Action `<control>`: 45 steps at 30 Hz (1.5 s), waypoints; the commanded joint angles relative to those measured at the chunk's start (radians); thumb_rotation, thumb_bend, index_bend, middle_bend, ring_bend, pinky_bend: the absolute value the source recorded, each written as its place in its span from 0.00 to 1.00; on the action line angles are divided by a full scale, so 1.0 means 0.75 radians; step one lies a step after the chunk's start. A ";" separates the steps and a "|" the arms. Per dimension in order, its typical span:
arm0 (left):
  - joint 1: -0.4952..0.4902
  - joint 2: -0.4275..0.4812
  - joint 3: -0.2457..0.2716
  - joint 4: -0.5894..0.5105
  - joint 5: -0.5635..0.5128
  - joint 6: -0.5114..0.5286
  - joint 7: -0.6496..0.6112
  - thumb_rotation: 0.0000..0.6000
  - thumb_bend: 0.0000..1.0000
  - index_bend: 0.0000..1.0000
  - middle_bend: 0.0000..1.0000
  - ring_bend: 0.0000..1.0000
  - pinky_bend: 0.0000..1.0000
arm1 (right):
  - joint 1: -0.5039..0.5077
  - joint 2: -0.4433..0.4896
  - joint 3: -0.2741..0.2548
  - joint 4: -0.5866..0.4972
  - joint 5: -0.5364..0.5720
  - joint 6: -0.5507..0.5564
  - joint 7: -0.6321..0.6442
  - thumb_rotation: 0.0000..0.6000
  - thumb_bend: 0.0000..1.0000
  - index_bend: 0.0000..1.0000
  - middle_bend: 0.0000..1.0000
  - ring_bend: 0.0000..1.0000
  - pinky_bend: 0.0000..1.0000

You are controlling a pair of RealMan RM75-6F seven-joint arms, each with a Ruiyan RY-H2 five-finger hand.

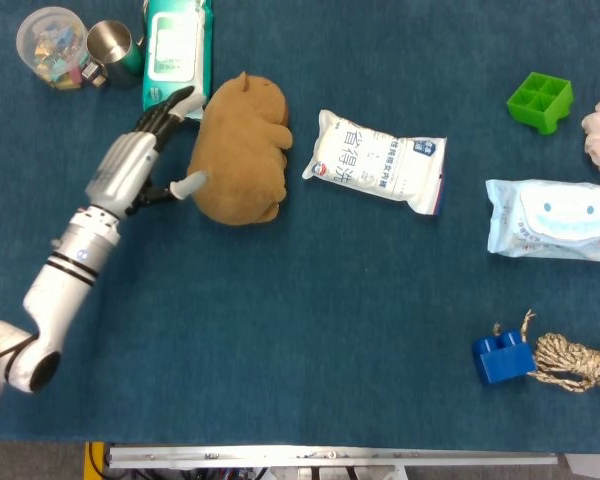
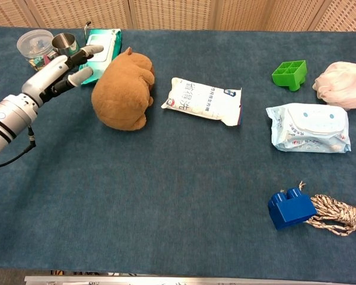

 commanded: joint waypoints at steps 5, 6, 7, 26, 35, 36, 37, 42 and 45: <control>-0.038 -0.126 0.015 0.152 0.008 0.025 -0.013 0.17 0.02 0.00 0.00 0.00 0.00 | -0.007 0.006 -0.001 -0.001 0.005 0.005 0.004 1.00 0.02 0.27 0.30 0.22 0.31; -0.040 -0.141 0.015 0.172 0.006 0.026 -0.014 0.16 0.02 0.00 0.00 0.00 0.00 | -0.008 0.007 -0.001 -0.001 0.006 0.006 0.004 1.00 0.02 0.27 0.30 0.22 0.31; -0.043 -0.161 0.017 0.198 0.004 0.025 -0.020 0.17 0.02 0.00 0.00 0.00 0.00 | -0.010 0.008 -0.001 -0.002 0.008 0.006 0.005 1.00 0.02 0.27 0.30 0.22 0.31; -0.105 -0.465 -0.022 0.513 -0.028 0.125 -0.125 0.15 0.02 0.00 0.00 0.00 0.00 | -0.018 0.019 0.000 -0.009 0.030 0.000 0.007 1.00 0.02 0.27 0.30 0.22 0.31; -0.145 -0.487 -0.040 0.536 -0.023 0.182 -0.077 0.15 0.02 0.00 0.00 0.00 0.00 | -0.024 0.031 0.001 -0.013 0.027 0.007 0.020 1.00 0.02 0.27 0.30 0.22 0.31; -0.144 -0.476 -0.040 0.521 -0.023 0.190 -0.072 0.15 0.02 0.00 0.00 0.00 0.00 | -0.025 0.032 0.001 -0.013 0.027 0.008 0.022 1.00 0.02 0.27 0.30 0.22 0.31; -0.139 -0.461 -0.040 0.500 -0.022 0.203 -0.061 0.15 0.02 0.00 0.00 0.00 0.00 | -0.026 0.033 0.000 -0.012 0.026 0.008 0.026 1.00 0.02 0.27 0.30 0.22 0.31; -0.108 -0.403 -0.019 0.433 -0.015 0.241 -0.007 0.15 0.02 0.00 0.00 0.00 0.00 | -0.025 0.034 -0.002 -0.007 0.022 0.003 0.040 1.00 0.02 0.27 0.30 0.22 0.31; -0.082 -0.385 -0.004 0.432 -0.022 0.244 0.029 0.15 0.02 0.00 0.00 0.00 0.00 | -0.025 0.035 -0.003 -0.004 0.016 0.003 0.050 1.00 0.02 0.27 0.30 0.22 0.31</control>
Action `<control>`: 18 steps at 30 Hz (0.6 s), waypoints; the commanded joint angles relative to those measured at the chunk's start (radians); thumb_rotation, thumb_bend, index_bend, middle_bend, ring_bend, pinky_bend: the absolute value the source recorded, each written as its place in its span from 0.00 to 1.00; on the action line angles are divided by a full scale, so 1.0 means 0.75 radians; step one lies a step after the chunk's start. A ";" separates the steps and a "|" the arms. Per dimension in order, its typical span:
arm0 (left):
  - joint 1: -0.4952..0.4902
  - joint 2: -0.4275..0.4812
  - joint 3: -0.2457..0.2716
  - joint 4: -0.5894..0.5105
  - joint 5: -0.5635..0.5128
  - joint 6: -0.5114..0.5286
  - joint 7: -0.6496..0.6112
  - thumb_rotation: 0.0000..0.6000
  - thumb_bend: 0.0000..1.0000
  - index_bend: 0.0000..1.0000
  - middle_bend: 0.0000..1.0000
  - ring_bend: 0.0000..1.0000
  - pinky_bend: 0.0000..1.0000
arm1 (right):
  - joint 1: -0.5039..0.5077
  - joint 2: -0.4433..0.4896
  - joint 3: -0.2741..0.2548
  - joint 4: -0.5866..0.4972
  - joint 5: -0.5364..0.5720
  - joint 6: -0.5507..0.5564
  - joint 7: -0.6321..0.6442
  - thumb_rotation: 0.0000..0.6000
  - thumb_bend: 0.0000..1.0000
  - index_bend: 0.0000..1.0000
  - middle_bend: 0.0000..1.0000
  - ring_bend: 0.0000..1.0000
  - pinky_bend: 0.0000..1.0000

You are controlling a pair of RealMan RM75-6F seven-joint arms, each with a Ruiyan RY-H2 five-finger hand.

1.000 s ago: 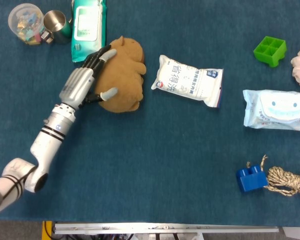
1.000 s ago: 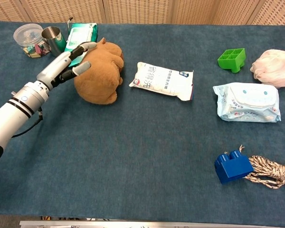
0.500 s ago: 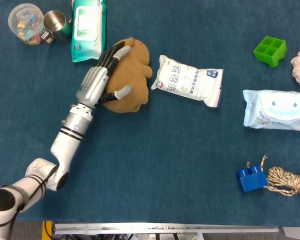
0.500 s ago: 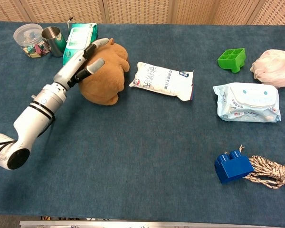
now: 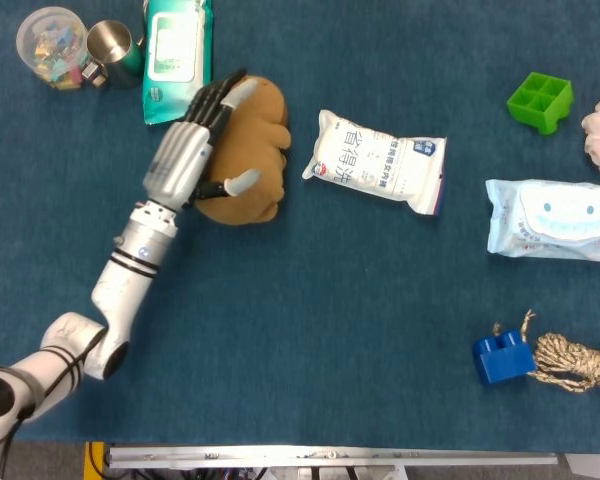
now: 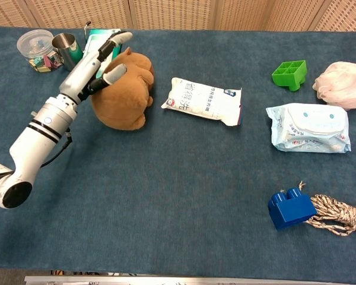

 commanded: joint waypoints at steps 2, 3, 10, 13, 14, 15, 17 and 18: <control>0.035 0.014 0.016 0.004 -0.017 -0.002 0.023 0.15 0.02 0.00 0.00 0.00 0.00 | 0.000 0.002 0.000 0.003 -0.004 0.001 0.006 1.00 0.02 0.27 0.30 0.22 0.31; 0.041 0.013 0.016 0.008 -0.023 -0.005 0.021 0.15 0.02 0.00 0.00 0.00 0.00 | -0.001 0.003 -0.001 0.003 -0.005 0.000 0.007 1.00 0.02 0.27 0.30 0.22 0.31; 0.063 -0.026 0.013 0.044 -0.057 -0.037 0.000 0.15 0.02 0.00 0.00 0.00 0.00 | -0.003 0.010 -0.002 0.000 -0.003 -0.002 0.011 1.00 0.02 0.27 0.30 0.22 0.31; 0.065 -0.048 0.008 0.055 -0.074 -0.066 -0.029 0.15 0.02 0.00 0.00 0.00 0.00 | -0.007 0.014 -0.004 -0.002 -0.002 0.000 0.013 1.00 0.02 0.27 0.30 0.22 0.31; 0.066 -0.054 0.008 0.057 -0.077 -0.072 -0.036 0.15 0.02 0.00 0.00 0.00 0.00 | -0.009 0.015 -0.005 -0.003 -0.001 0.002 0.013 1.00 0.02 0.27 0.30 0.22 0.31; 0.068 -0.061 0.009 0.062 -0.080 -0.079 -0.043 0.15 0.02 0.00 0.00 0.00 0.00 | -0.012 0.017 -0.005 -0.003 0.001 0.005 0.014 1.00 0.02 0.27 0.30 0.22 0.31; 0.072 -0.073 0.011 0.067 -0.083 -0.085 -0.053 0.15 0.02 0.00 0.00 0.00 0.00 | -0.015 0.019 -0.005 -0.003 0.003 0.008 0.014 1.00 0.02 0.27 0.30 0.22 0.31; 0.073 -0.079 0.012 0.069 -0.084 -0.089 -0.059 0.15 0.02 0.00 0.00 0.00 0.00 | -0.016 0.019 -0.005 -0.004 0.004 0.009 0.015 1.00 0.02 0.27 0.30 0.22 0.31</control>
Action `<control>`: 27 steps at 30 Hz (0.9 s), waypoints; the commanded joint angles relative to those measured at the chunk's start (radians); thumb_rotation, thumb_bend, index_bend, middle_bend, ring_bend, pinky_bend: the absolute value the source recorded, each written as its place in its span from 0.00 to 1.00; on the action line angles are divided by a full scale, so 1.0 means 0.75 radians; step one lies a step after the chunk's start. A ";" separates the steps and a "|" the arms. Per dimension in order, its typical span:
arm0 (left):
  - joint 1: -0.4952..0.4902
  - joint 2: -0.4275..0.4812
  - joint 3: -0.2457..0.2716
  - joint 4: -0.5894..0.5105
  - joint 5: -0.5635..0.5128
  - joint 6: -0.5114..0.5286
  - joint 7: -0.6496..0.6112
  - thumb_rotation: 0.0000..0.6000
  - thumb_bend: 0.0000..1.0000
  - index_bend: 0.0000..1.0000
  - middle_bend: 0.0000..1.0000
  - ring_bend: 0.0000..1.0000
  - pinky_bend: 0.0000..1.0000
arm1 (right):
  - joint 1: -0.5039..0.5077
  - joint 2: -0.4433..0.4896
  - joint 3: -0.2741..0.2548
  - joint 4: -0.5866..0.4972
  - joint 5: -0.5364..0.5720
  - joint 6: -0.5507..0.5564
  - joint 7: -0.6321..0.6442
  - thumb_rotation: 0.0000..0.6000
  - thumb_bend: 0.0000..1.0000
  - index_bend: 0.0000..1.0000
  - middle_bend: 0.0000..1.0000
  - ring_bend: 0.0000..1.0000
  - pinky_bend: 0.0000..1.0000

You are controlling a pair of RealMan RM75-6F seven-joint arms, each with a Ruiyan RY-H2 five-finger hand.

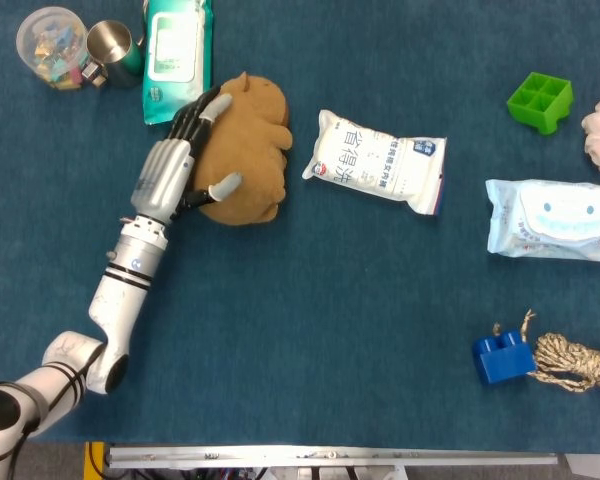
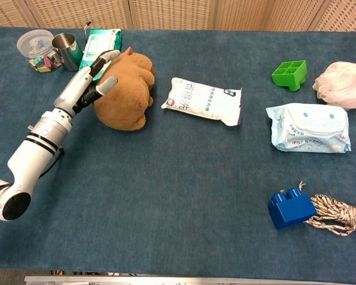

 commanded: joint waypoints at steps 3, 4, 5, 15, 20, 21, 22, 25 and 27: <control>-0.001 -0.032 -0.007 0.014 -0.013 -0.020 -0.022 0.15 0.02 0.00 0.00 0.00 0.00 | -0.002 0.002 -0.002 -0.001 0.001 -0.001 0.004 1.00 0.02 0.27 0.30 0.22 0.31; -0.004 -0.042 -0.014 0.019 -0.018 -0.022 -0.026 0.15 0.02 0.00 0.00 0.00 0.00 | -0.003 0.002 -0.002 -0.001 0.000 -0.002 0.006 1.00 0.02 0.27 0.30 0.22 0.31; -0.007 -0.049 -0.018 0.023 -0.021 -0.024 -0.028 0.15 0.02 0.00 0.00 0.00 0.00 | -0.003 0.003 -0.003 0.000 0.000 -0.002 0.006 1.00 0.02 0.27 0.30 0.22 0.31; -0.059 -0.065 -0.058 0.009 -0.017 -0.012 -0.032 0.15 0.02 0.00 0.00 0.00 0.00 | -0.001 0.003 -0.003 -0.002 0.010 -0.015 0.005 1.00 0.02 0.27 0.30 0.22 0.31; -0.079 -0.047 -0.071 -0.023 0.001 0.035 0.000 0.15 0.02 0.00 0.00 0.00 0.00 | 0.003 0.003 -0.001 -0.003 0.012 -0.021 0.003 1.00 0.02 0.27 0.30 0.22 0.31; -0.079 -0.040 -0.072 -0.031 0.004 0.045 0.006 0.15 0.02 0.00 0.00 0.00 0.00 | 0.003 0.003 -0.001 -0.002 0.013 -0.021 0.002 1.00 0.02 0.27 0.30 0.22 0.31; -0.077 -0.030 -0.071 -0.043 0.008 0.056 0.013 0.15 0.02 0.00 0.00 0.00 0.00 | 0.004 0.003 0.000 -0.002 0.014 -0.022 0.002 1.00 0.02 0.27 0.30 0.22 0.31; -0.061 -0.005 -0.062 -0.072 0.016 0.084 0.037 0.15 0.02 0.00 0.00 0.00 0.00 | 0.006 0.000 0.001 0.001 0.017 -0.026 0.003 1.00 0.02 0.27 0.30 0.22 0.31; -0.049 0.003 -0.053 -0.074 0.017 0.090 0.057 0.15 0.02 0.00 0.00 0.00 0.00 | 0.009 -0.002 0.000 0.004 0.018 -0.032 0.003 1.00 0.02 0.27 0.30 0.22 0.31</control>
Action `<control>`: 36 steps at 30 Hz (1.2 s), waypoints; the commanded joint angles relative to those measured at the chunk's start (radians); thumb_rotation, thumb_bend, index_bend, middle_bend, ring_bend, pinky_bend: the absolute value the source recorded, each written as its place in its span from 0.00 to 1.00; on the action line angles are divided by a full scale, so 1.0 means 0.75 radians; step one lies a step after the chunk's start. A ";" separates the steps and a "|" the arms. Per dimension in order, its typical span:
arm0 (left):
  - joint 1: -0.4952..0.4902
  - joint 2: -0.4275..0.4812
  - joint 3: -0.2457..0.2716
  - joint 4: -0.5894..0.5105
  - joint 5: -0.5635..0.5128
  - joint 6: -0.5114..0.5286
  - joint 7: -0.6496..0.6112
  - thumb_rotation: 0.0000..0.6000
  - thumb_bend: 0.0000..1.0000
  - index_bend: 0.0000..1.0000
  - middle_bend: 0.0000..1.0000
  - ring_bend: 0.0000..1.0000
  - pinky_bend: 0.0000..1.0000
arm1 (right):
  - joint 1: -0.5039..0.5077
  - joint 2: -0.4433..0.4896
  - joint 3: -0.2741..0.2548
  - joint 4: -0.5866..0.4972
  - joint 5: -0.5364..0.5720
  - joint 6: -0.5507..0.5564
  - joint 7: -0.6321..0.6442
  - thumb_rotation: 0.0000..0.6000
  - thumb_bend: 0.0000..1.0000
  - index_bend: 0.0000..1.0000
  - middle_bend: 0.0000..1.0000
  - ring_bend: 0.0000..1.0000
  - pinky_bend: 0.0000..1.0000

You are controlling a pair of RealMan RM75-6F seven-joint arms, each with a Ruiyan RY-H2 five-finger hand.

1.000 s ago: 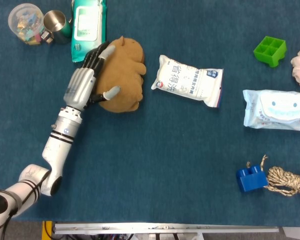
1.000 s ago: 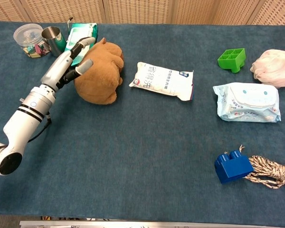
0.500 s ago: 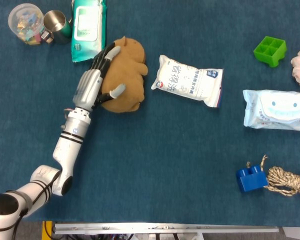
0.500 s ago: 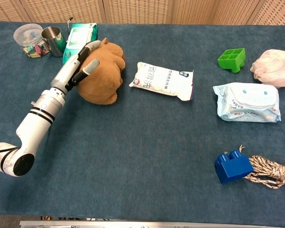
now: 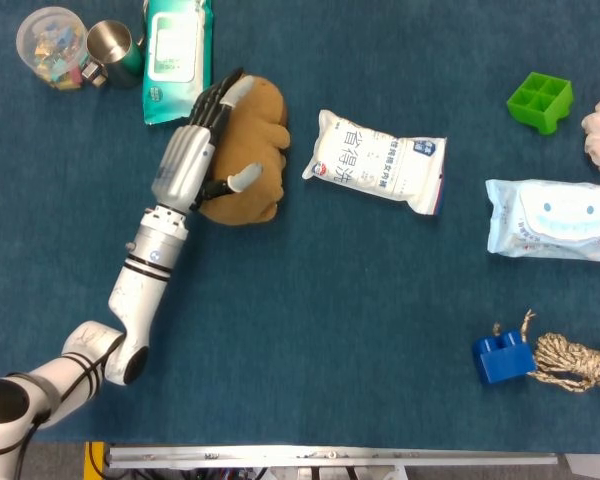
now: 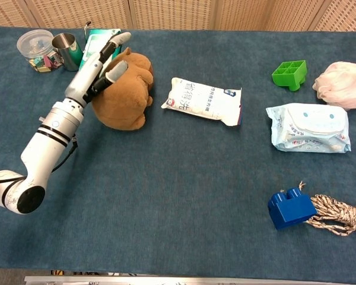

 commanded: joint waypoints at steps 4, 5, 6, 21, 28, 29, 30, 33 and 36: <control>0.044 0.017 0.025 0.028 -0.012 -0.008 0.040 0.15 0.02 0.00 0.00 0.00 0.00 | 0.005 -0.002 -0.003 0.002 -0.001 -0.012 0.002 1.00 0.02 0.27 0.30 0.22 0.31; 0.050 0.016 0.027 0.038 -0.016 -0.012 0.037 0.14 0.02 0.00 0.00 0.00 0.00 | 0.005 -0.001 -0.002 0.002 0.000 -0.011 0.002 1.00 0.02 0.27 0.30 0.22 0.31; 0.057 0.014 0.028 0.048 -0.020 -0.015 0.034 0.15 0.02 0.00 0.00 0.00 0.00 | 0.004 0.000 -0.002 0.002 0.000 -0.009 0.002 1.00 0.02 0.27 0.30 0.22 0.31; 0.058 -0.119 0.024 0.151 -0.040 -0.053 -0.013 0.15 0.02 0.00 0.00 0.00 0.00 | -0.009 0.007 -0.008 -0.013 0.004 0.002 -0.003 1.00 0.02 0.27 0.30 0.22 0.31; 0.002 -0.152 -0.036 0.171 -0.056 -0.037 -0.028 0.15 0.02 0.00 0.00 0.00 0.00 | -0.009 0.008 -0.008 -0.017 0.003 0.001 -0.005 1.00 0.02 0.27 0.30 0.22 0.31; -0.006 -0.150 -0.042 0.165 -0.054 -0.028 -0.024 0.14 0.02 0.00 0.00 0.00 0.00 | -0.009 0.008 -0.009 -0.017 0.001 0.002 -0.005 1.00 0.02 0.27 0.30 0.22 0.31; -0.011 -0.148 -0.047 0.162 -0.053 -0.020 -0.017 0.14 0.02 0.00 0.00 0.00 0.00 | -0.009 0.008 -0.009 -0.016 0.000 0.002 -0.004 1.00 0.02 0.27 0.30 0.22 0.31; -0.023 -0.134 -0.062 0.140 -0.053 0.003 -0.001 0.15 0.02 0.00 0.00 0.00 0.00 | -0.011 0.009 -0.007 -0.015 0.000 0.007 -0.002 1.00 0.02 0.27 0.30 0.22 0.31; -0.025 -0.103 -0.067 0.104 -0.048 0.023 0.015 0.15 0.02 0.00 0.00 0.00 0.00 | -0.012 0.011 -0.006 -0.014 0.000 0.010 0.002 1.00 0.02 0.27 0.30 0.22 0.31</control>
